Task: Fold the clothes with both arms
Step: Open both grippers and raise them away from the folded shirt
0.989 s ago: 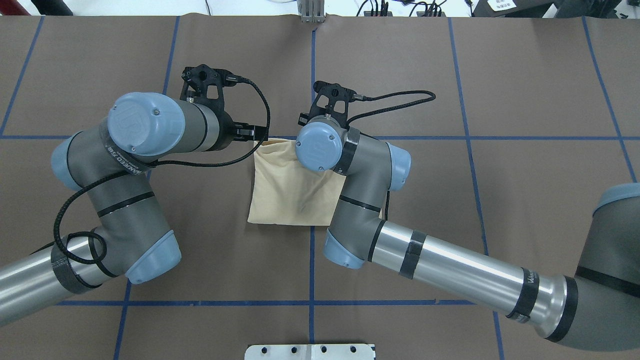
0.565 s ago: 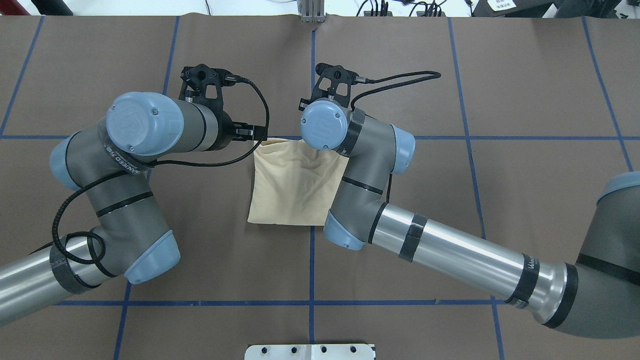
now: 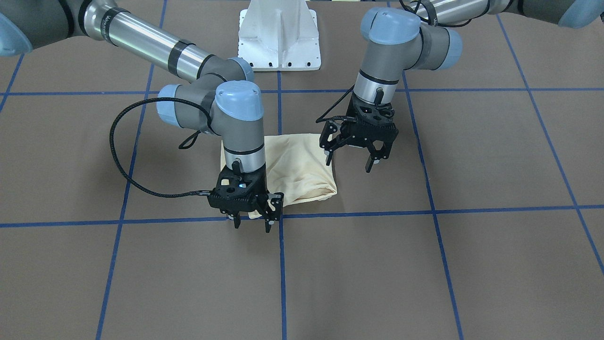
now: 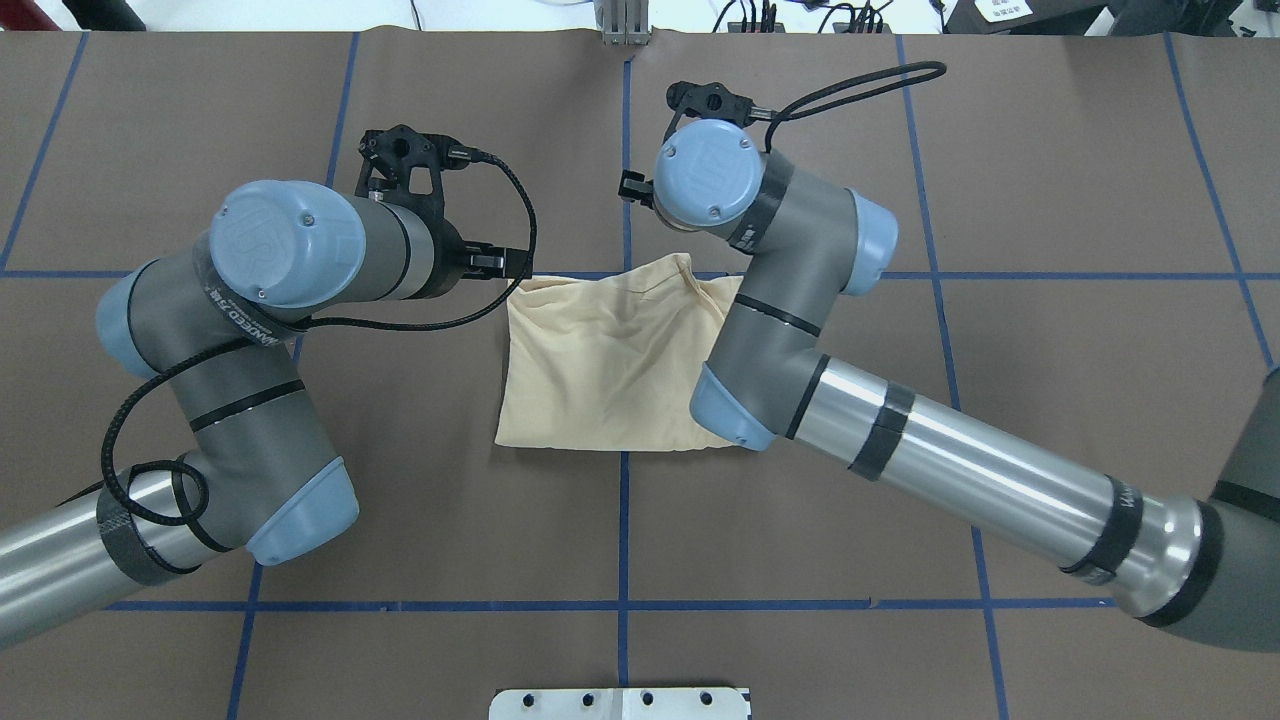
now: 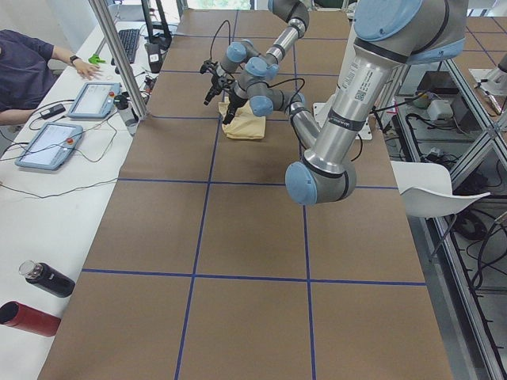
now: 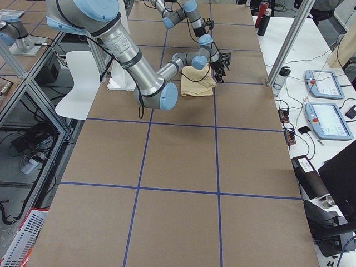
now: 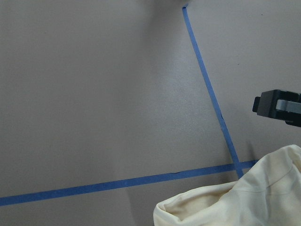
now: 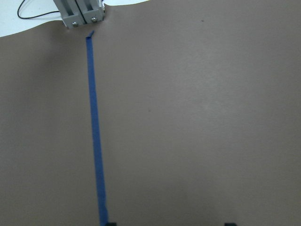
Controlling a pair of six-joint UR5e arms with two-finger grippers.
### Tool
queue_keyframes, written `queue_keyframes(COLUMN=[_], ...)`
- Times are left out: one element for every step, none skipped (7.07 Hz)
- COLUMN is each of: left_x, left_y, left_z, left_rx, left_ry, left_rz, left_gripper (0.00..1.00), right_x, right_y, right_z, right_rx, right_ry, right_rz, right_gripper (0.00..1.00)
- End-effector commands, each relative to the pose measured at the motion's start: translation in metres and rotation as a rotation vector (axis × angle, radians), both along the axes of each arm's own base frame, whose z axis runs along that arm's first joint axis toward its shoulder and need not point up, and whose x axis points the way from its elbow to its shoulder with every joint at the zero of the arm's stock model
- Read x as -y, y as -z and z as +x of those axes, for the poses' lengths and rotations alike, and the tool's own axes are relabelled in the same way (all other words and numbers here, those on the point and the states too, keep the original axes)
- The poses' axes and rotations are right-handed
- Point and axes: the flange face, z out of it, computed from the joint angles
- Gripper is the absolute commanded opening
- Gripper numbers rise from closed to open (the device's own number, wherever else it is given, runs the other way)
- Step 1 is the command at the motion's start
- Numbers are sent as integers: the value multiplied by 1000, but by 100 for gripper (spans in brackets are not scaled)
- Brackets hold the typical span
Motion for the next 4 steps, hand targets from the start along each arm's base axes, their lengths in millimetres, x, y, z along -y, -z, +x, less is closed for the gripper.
queue_keyframes(left_x=[-4, -28, -43, -48], left_y=[21, 23, 17, 12], left_z=[-45, -80, -121, -157], left_rx=[75, 120, 165, 192], left_ry=[-25, -48, -66, -60], left_rz=[-5, 9, 24, 28], left_gripper=[100, 100, 100, 100], right_x=[-49, -75, -89, -91], right_y=[-16, -16, -31, -73], right_z=[111, 161, 211, 268], right_rx=[-38, -75, -135, -218], right_ry=[116, 165, 224, 277], right_rz=[-5, 8, 11, 32], right_gripper=[100, 100, 100, 100])
